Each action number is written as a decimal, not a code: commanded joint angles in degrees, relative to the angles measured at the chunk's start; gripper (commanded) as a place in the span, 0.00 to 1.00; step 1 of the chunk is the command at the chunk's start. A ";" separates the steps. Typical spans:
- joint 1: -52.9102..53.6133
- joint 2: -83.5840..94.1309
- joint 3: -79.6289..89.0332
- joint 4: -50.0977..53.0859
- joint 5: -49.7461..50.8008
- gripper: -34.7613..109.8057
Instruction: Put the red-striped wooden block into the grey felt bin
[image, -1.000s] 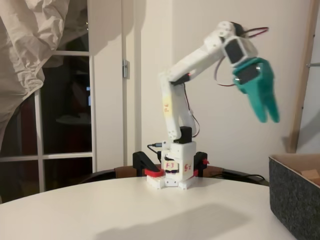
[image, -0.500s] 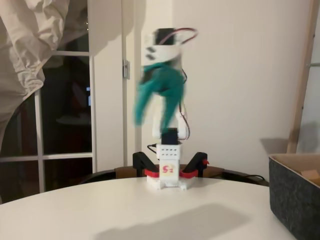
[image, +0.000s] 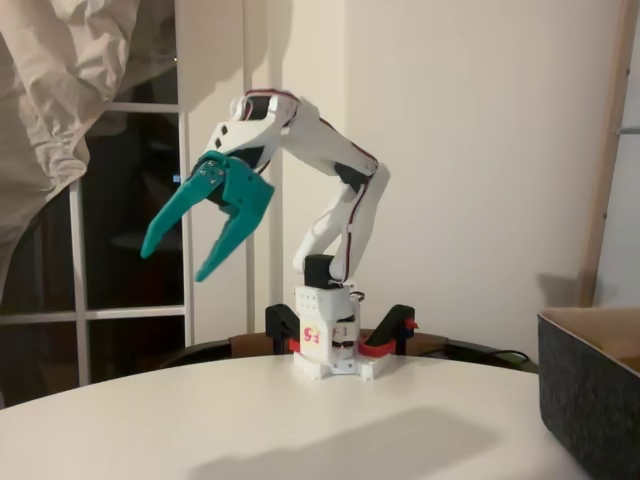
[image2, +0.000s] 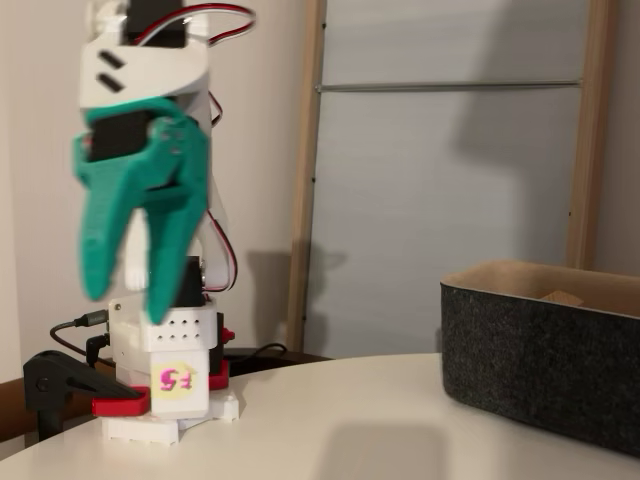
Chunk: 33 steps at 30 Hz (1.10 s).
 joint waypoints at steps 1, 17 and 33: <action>2.99 6.42 4.57 -6.94 3.34 0.37; 1.93 39.64 39.29 -21.01 5.27 0.33; 0.53 54.93 62.23 -21.18 8.61 0.35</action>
